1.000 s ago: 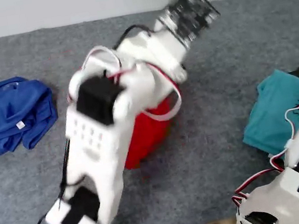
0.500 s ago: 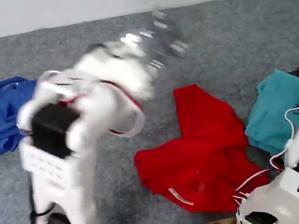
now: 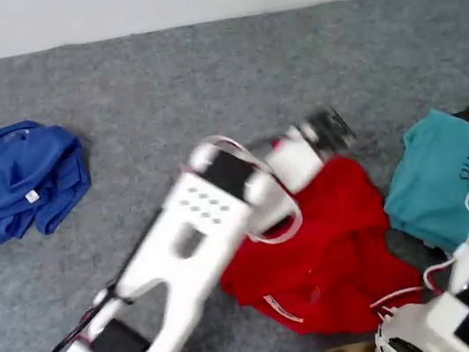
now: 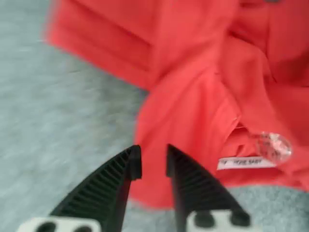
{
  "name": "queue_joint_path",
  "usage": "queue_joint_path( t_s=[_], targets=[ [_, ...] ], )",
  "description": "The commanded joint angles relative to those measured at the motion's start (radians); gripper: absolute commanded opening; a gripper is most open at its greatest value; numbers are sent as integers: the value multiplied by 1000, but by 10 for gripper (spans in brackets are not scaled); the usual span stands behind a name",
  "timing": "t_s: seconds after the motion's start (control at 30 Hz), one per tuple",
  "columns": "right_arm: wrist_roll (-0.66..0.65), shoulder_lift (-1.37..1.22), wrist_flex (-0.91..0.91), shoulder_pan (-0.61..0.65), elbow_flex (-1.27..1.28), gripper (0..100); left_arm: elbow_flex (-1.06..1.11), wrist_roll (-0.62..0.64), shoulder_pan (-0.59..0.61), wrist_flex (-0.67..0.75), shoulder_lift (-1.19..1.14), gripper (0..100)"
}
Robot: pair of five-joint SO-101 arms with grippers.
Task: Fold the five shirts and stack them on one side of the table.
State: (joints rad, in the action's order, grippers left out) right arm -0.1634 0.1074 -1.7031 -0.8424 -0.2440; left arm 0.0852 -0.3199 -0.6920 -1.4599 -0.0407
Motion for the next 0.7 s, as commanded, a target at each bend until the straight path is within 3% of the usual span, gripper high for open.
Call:
queue_joint_path(
  t_s=[0.0, 0.2, 0.3, 0.67],
  targets=[
    [-17, 77, -4, -18, -18, 231, 30, 15, -25, 123, -141, 122],
    [-18, 82, -8, -18, -18, 231, -18, 14, -26, 143, -494, 123],
    [-18, 82, -10, -18, -18, 231, -139, 9, -6, 35, -598, 122],
    [-12, 76, -7, -13, -18, 231, -590, 12, 296, -296, -875, 23]
  ],
)
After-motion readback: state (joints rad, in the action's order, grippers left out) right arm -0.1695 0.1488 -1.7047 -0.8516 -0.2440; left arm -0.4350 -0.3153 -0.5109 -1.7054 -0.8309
